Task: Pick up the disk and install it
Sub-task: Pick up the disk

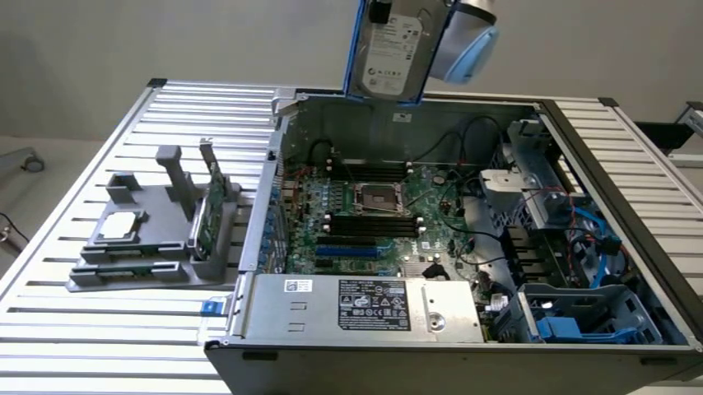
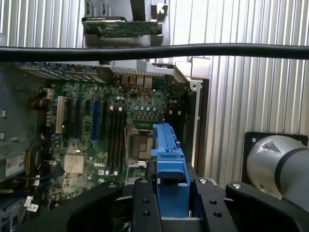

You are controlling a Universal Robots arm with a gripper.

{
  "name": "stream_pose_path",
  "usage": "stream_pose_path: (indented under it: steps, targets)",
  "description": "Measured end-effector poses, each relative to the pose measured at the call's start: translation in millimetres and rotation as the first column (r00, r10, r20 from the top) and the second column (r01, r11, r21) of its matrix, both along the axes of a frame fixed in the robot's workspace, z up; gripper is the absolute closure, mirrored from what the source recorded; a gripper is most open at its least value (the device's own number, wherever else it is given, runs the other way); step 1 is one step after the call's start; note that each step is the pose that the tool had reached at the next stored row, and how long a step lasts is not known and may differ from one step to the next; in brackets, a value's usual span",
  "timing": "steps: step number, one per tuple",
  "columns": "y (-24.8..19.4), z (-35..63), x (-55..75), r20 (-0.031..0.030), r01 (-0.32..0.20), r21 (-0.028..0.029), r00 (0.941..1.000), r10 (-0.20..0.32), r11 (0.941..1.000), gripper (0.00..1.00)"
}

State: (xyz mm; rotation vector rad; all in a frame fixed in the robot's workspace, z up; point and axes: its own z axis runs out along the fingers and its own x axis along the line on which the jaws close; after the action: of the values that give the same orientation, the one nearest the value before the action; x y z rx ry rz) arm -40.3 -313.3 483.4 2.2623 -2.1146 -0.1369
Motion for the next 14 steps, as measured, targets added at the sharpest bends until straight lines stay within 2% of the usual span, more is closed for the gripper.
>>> stream_pose_path:
  steps: [2,6,9,14]
  targets:
    - [-2.9,0.0,4.6,-0.0023,0.000,0.0048,1.0000,0.000,1.0000,0.67]
    - [-8.9,0.0,12.1,-0.0032,0.000,0.0218,1.0000,0.000,0.9998,0.67]
    - [-13.5,0.0,21.6,-0.0032,0.000,0.0266,1.0000,0.000,0.9996,0.67]
    - [-21.8,0.0,40.2,-0.0033,0.000,0.0301,1.0000,0.000,0.9995,0.67]
